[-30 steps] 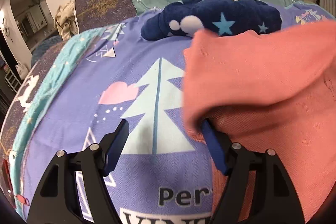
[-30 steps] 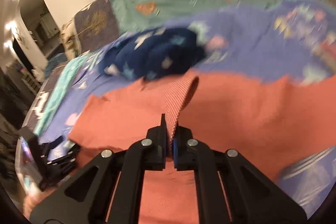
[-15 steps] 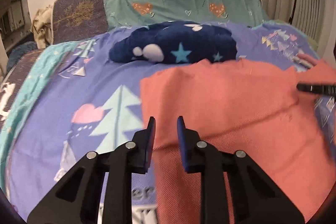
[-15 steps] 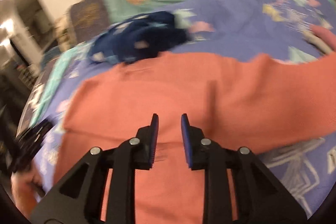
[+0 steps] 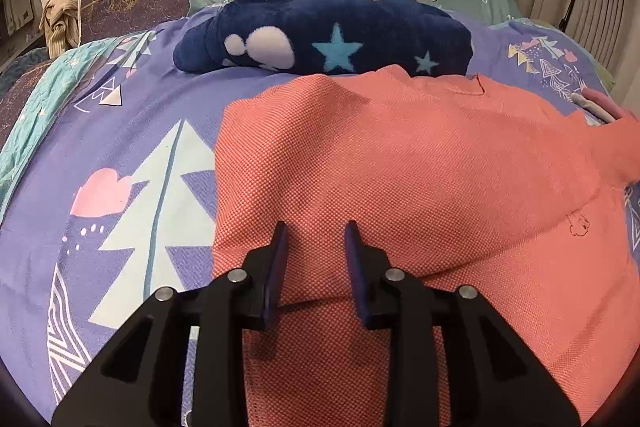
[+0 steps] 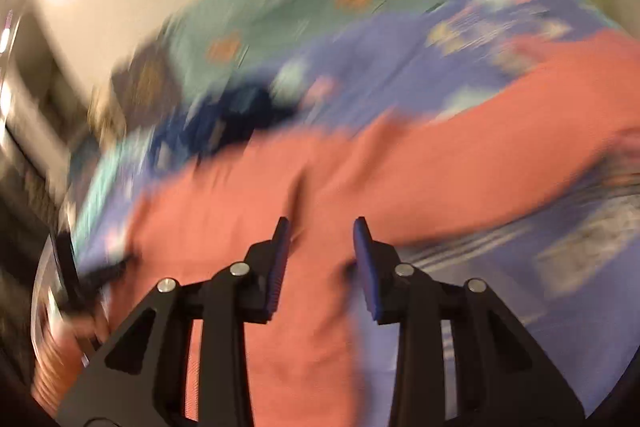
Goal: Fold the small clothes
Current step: 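Grasp the shirt's side edge with the right tool and fold it toward the middle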
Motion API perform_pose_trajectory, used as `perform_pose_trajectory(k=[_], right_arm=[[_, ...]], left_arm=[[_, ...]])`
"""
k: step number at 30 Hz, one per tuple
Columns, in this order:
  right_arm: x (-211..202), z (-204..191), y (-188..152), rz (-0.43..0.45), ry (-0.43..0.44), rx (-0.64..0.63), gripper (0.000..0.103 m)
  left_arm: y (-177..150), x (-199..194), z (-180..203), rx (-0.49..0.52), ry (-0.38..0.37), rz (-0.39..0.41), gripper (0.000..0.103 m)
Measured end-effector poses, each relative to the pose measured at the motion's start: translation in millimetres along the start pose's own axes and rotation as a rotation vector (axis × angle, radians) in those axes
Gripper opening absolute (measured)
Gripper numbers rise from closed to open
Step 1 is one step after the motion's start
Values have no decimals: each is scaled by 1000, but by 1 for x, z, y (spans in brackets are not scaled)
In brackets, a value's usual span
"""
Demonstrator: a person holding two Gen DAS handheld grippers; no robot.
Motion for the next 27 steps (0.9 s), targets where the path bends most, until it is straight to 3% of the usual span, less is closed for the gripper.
perform_pose_trajectory(k=[2,7,11,16,17,18,20,22,24,26,27], right_arm=[[-46,55,24,109,-40,158,35],[-103,175,35,197,-120,518,36],[-104,206,28,196,-74,589,36],[-80,227,39,163,-99,676,38],[-76,227,43,161,-95,691,25],[-72,225,44,162,-88,709,4],[-66,217,54,190,-85,717,4],[-67,179,70,252,-79,623,3],[-60,123,79,272,-19,480,3],[-37,37,83,229,108,284,3],[-29,13,80,205,146,230,3]], left_arm=[[1,0,3,15,12,-2,35],[1,0,5,36,43,2,36],[1,1,5,40,48,1,36],[1,0,4,36,43,3,36],[1,0,4,34,41,3,36],[1,0,4,32,38,4,36],[1,0,3,29,33,4,37],[1,1,4,29,33,4,37],[1,1,4,29,34,4,37],[1,0,3,27,30,5,37],[1,0,3,24,26,5,37]])
Point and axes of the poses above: each gripper's, at about its wrist camera, not at the fingertips, and x roughly the way its jaws point, z to its right, y to its top, the point moved 2 cm from there along x, roughly the way its jaws point, and after that the axes turned 6 degrees about -z, right-handed, at the moved point
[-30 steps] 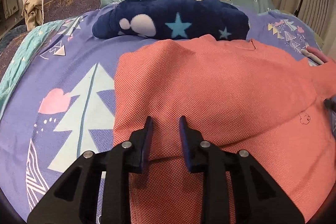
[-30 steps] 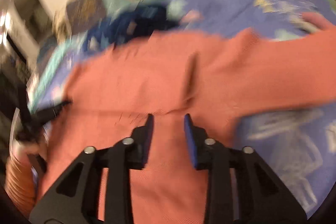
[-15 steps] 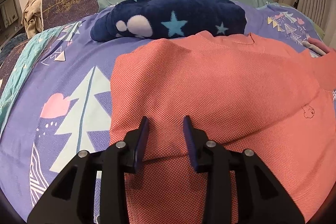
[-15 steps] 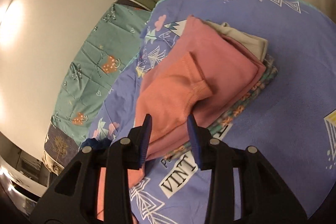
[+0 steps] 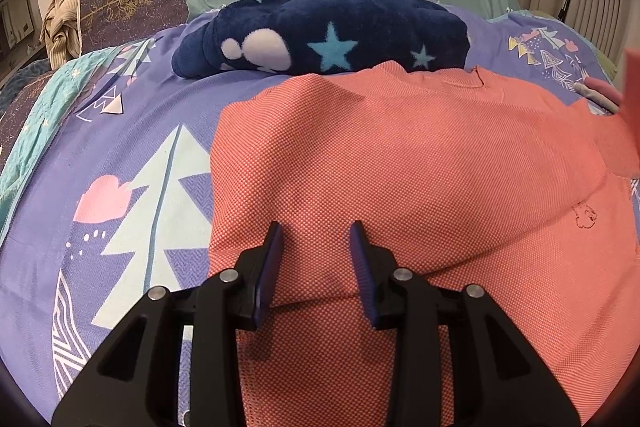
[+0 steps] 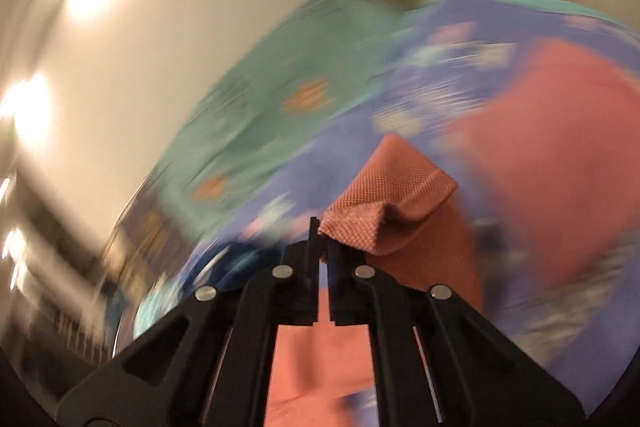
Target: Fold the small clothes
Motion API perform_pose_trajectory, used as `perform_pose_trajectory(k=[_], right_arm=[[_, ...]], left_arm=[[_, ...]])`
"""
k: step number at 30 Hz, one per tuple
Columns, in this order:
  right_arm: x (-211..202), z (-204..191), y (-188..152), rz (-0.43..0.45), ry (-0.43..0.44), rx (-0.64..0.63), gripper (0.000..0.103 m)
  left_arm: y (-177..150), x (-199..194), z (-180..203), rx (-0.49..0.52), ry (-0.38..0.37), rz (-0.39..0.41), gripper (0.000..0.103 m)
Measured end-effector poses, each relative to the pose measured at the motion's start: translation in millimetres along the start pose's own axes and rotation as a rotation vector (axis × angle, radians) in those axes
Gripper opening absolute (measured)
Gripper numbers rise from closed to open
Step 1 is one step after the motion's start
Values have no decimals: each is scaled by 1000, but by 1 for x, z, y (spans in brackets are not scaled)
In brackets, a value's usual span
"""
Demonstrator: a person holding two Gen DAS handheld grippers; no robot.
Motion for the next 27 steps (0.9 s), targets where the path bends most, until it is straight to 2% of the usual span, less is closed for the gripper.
perform_pose_trajectory(k=[1,4,8,10,11,13,16,20,21,22,25,26,27], right_arm=[[23,-36,-20,-68,64,-87,3],[79,-103,-82,-252,184,-252,3],[129,-131,-154,-439,184,-373,3],[140,-130,-179,-499,170,-405,6],[143,-129,-187,-518,161,-424,8],[143,-125,-194,-530,139,-456,9],[144,-122,-194,-543,134,-461,16],[139,-119,-200,-553,112,-511,18],[139,-118,-202,-558,107,-521,19],[138,-115,-205,-569,105,-524,19],[138,-109,-211,-582,95,-526,21],[136,-108,-211,-582,93,-525,21],[134,-107,-211,-580,95,-526,21]], left_arm=[[0,0,-1,-7,-10,1,37],[1,-1,-6,-32,-52,5,39],[1,-9,-14,-87,-163,19,46],[2,-14,-13,-111,-276,17,46],[3,-16,-10,-131,-373,9,48],[5,-17,-2,-160,-491,-3,48],[13,-15,15,-163,-587,-7,59],[24,-6,37,-164,-671,-39,66],[27,-2,42,-167,-690,-50,73],[31,5,49,-174,-707,-69,76],[38,20,68,-174,-723,-106,76],[40,23,73,-169,-719,-108,61],[43,25,82,-146,-704,-108,17]])
Point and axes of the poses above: each gripper's, at about its wrist camera, not at the fingertips, and x roughly the way its jaws point, z to its right, y to its top, the point moved 2 cm from there along x, roughly the way its jaws point, and after that the axes turned 6 degrees about -z, right-handed, at the moved point
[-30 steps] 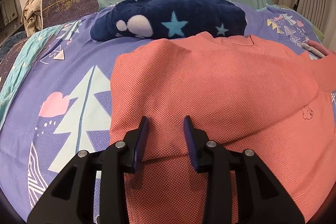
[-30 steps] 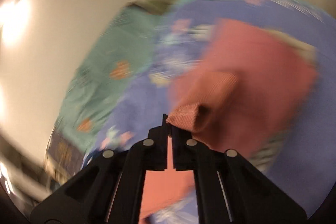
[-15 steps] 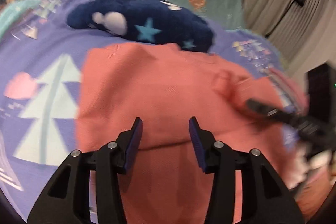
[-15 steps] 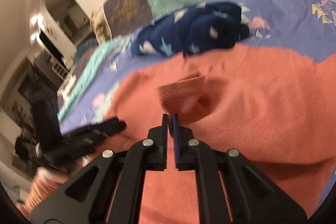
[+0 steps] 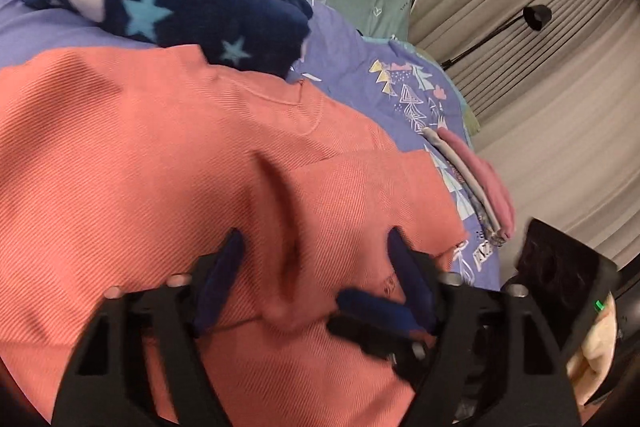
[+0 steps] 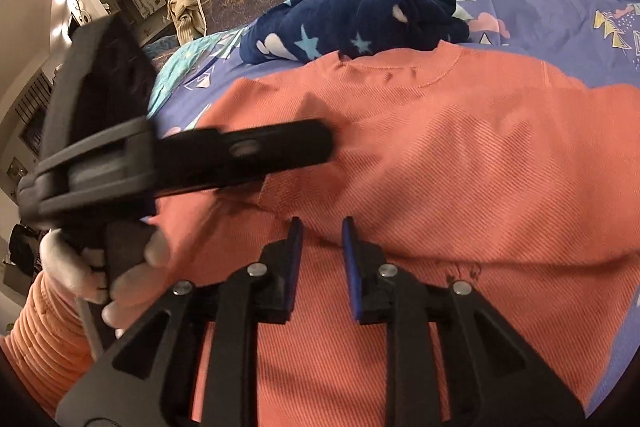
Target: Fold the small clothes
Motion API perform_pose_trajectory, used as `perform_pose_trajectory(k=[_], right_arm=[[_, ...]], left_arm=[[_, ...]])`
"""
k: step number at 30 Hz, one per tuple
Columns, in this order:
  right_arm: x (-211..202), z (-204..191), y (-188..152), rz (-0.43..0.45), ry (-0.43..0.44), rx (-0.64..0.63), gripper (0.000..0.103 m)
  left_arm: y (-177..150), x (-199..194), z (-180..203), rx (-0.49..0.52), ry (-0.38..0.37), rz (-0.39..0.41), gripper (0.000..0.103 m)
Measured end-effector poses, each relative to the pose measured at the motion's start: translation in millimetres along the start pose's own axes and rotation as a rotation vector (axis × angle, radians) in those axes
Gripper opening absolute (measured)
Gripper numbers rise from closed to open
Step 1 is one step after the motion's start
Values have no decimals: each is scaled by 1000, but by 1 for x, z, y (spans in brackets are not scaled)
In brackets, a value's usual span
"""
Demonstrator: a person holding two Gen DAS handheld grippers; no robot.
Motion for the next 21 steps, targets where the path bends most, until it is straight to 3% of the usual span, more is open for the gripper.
perform_pose_trajectory(k=[1,3,7,10,11,12,15,21], right_arm=[[-4,1,-2,6,-2,-3,22],[-13,2,-5,16,-7,-12,27],[-30,23,-11,38,-57,1,29],[-36,58,-11,68,-116,133,31],[-37,71,-12,75,-143,184,26],[-36,81,-14,73,-150,224,20],[-37,92,-20,80,-97,278,20],[-35,84,-21,74,-139,237,24]], left_arm=[[2,7,5,23,19,-21,2],[7,2,19,60,56,5,2],[25,-47,62,202,98,131,2],[35,-87,77,256,120,197,3],[37,-96,76,263,133,205,2],[37,-107,73,270,156,215,3],[36,-134,48,254,244,231,3],[21,-149,-37,64,345,205,3]])
Point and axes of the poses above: each gripper's, at about its wrist camera, not at the fingertips, and x roughly the way its jaws point, z to its right, y to its top, the point moved 2 cm from there along x, roughly the way its jaws point, and after that the axes turned 6 degrees about -z, right-handed, at the moved point
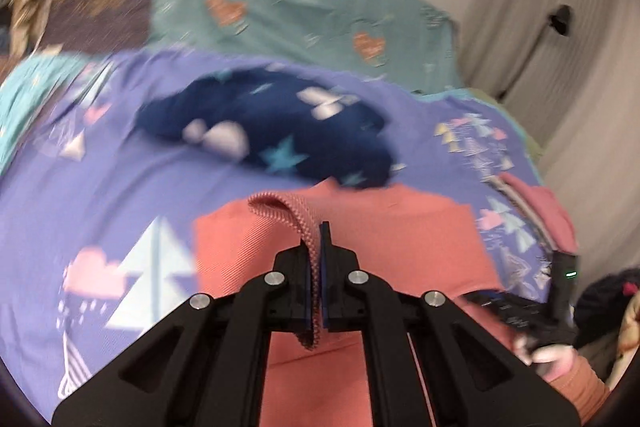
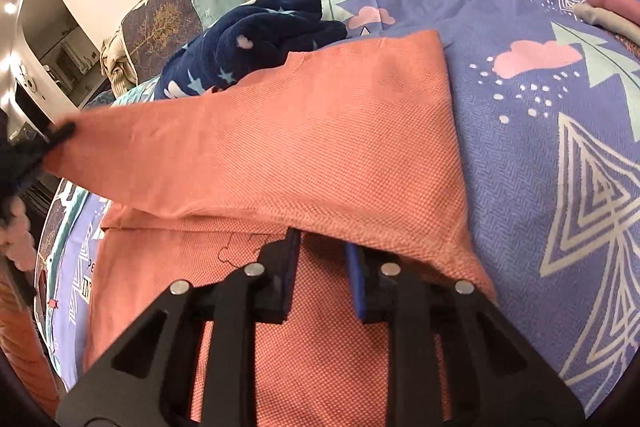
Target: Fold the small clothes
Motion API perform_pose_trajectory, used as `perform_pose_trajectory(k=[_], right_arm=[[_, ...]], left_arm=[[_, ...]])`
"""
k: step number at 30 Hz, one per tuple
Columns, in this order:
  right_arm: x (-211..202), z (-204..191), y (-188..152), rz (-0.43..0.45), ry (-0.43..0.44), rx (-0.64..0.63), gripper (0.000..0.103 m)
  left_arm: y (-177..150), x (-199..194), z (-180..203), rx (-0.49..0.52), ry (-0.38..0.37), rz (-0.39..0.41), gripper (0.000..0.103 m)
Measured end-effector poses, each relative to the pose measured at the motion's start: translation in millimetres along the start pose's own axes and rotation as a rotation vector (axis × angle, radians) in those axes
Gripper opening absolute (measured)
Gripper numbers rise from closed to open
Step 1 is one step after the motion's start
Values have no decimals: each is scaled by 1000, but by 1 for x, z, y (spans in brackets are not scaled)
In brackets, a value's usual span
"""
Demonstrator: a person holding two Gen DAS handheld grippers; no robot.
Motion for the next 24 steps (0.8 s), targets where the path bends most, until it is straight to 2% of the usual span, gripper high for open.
perform_pose_trajectory(k=[1,2,3,4,6,10,13,15,16,21,24], right_arm=[[-1,1,-1,1,2,-1,24],[-1,2,0,2,1,-1,24],[0,1,1,2,-2,-3,24],[-1,0,1,1,-7,-7,24],[-1,-4,0,0,-18,-20,29],[-6,-13,-6,-3,-37,-68,36],[-9,-16,-9,-8,-56,-88,36],[-13,-17,-12,-11,-61,-93,36],[-16,-16,-14,-11,-63,-95,36],[-39,-4,-22,1,-87,-86,36],[-58,9,-27,19,-87,-60,36]], left_arm=[[-8,10,-13,-22,25,-29,4],[-12,15,-21,-37,54,-47,13],[-20,23,-31,-54,109,-65,28],[-26,29,-40,-61,193,-69,32],[-35,27,-51,-55,268,-53,35],[-42,24,-42,-28,215,-31,35],[-48,43,-32,40,258,-77,37],[-55,59,-35,50,296,-108,44],[-57,59,-35,59,303,-82,44],[-62,40,-33,26,272,-61,45],[-79,17,-24,30,218,-42,49]])
Point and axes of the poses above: each gripper's, at about its wrist camera, not at the fingertips, and x roughly the way its jaws point, z to its right, y to its top, the point moved 2 cm from there along x, roughly the way its jaws point, and after that the axes turned 6 degrees about -z, right-handed, at the moved point
